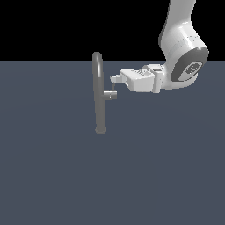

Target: Turn on the faucet by rotating a designated handle.

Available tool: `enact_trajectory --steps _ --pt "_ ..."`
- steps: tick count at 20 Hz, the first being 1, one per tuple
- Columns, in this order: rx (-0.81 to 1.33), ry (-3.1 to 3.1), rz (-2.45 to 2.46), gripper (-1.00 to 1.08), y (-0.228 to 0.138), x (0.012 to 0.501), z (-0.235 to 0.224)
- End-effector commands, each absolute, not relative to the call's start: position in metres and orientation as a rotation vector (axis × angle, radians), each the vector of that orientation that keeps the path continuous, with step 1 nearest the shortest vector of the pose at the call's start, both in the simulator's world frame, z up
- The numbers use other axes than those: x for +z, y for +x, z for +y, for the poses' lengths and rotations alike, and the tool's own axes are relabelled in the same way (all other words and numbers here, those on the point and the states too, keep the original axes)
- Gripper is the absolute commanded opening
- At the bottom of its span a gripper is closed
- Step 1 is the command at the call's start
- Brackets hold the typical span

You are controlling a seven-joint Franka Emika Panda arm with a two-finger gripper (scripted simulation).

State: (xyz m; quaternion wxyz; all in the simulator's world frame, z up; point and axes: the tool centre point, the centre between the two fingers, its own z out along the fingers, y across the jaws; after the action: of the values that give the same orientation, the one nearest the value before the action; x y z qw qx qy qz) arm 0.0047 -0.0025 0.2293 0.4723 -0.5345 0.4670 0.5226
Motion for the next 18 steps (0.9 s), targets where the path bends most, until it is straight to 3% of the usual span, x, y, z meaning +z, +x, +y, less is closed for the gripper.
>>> enact_trajectory --steps 1,7,9,16,18 --pt "1.289 -1.305 1.145 -1.00 -0.005 0.225 -0.004" --pt "1.301 -1.300 1.149 -1.00 -0.028 0.213 -0.007" --pt "1.279 -1.315 1.132 -1.00 -0.018 0.226 -0.005" --pt "1.302 -1.300 1.149 -1.00 -0.045 0.188 -0.009" --pt "1.269 -1.327 1.112 -1.00 -0.033 0.215 -0.007"
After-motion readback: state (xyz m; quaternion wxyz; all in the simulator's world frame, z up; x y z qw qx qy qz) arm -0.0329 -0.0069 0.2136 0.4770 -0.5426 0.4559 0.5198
